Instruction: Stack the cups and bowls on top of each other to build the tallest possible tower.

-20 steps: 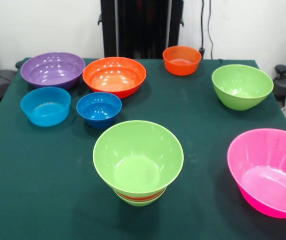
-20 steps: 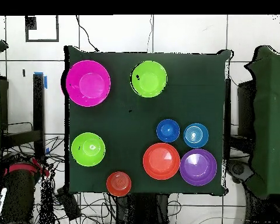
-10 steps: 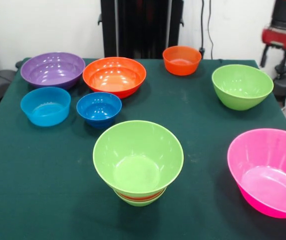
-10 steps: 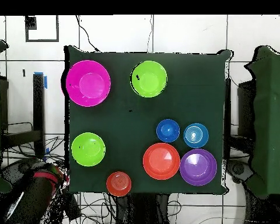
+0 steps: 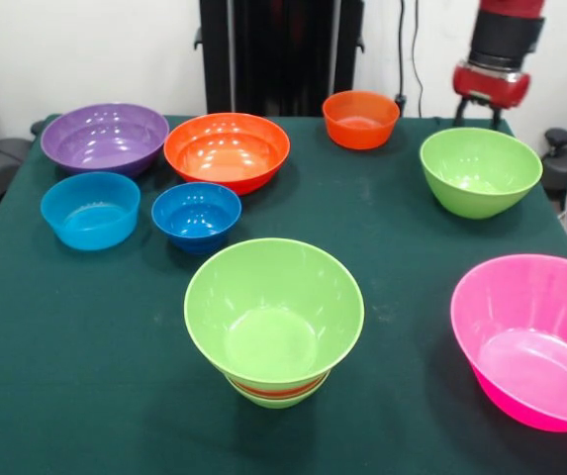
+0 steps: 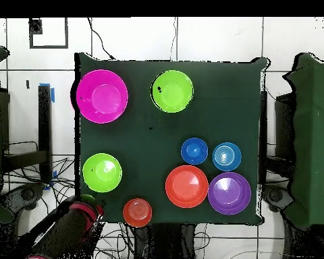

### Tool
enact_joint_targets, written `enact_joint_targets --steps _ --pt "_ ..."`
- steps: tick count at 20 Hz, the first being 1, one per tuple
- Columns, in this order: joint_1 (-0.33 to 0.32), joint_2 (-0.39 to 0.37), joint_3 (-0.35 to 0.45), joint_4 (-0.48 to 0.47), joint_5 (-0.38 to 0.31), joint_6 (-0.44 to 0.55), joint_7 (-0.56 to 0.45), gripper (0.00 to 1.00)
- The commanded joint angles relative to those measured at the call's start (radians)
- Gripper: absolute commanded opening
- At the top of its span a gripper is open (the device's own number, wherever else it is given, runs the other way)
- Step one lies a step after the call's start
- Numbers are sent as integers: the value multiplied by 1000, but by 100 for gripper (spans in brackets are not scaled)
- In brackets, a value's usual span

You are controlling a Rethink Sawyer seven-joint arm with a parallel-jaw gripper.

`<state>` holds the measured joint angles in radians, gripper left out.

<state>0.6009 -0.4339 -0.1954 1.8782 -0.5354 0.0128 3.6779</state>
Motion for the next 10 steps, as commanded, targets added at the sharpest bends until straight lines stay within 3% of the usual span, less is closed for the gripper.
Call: enact_joint_targets --steps 1,7,10 --pt "-84 -38 44 106 -32 -5 -75 100" --pt "-175 -248 192 118 70 268 -159 100" --pt "-194 -290 231 95 106 352 -167 100"
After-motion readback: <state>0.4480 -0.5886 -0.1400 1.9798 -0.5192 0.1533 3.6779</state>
